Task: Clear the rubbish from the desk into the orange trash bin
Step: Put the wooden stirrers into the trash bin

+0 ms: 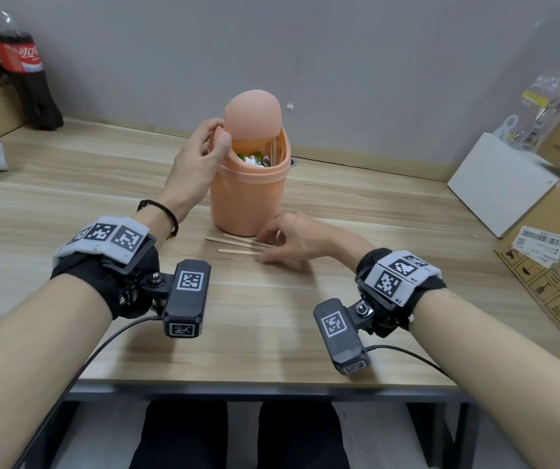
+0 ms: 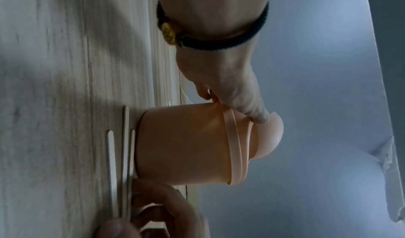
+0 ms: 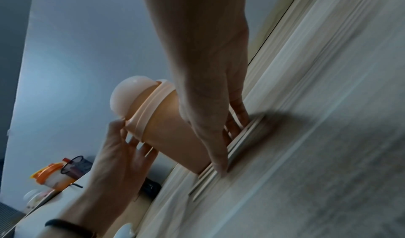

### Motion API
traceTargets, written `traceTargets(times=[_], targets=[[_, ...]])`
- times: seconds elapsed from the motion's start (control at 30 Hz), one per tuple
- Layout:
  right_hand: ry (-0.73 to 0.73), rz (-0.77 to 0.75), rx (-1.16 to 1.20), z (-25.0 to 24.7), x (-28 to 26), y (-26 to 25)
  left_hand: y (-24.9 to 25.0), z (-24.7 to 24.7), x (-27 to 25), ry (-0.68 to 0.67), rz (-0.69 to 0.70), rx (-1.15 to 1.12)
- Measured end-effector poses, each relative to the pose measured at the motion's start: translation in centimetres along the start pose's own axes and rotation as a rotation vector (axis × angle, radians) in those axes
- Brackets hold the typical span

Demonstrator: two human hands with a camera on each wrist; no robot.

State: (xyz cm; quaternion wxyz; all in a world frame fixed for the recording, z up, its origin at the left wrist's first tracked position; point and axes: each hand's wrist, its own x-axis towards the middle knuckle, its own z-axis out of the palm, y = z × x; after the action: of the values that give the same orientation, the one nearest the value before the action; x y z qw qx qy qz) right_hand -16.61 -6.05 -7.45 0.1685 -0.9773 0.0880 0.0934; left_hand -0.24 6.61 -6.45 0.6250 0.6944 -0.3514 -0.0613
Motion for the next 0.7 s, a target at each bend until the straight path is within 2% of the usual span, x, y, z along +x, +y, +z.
traceTargets(times=[0.2, 0.43, 0.7], targets=[[-0.003, 0.005, 0.064, 0.2, 1.2, -1.3, 0.0, -0.2, -0.1, -0.008, 0.0, 0.003], [-0.118, 0.013, -0.065, -0.3, 1.4, -2.4, 0.3, -0.3, -0.2, -0.011, -0.003, 0.003], [-0.078, -0.017, -0.085, -0.2, 1.5, -1.8, 0.3, -0.2, -0.3, -0.011, -0.004, 0.008]])
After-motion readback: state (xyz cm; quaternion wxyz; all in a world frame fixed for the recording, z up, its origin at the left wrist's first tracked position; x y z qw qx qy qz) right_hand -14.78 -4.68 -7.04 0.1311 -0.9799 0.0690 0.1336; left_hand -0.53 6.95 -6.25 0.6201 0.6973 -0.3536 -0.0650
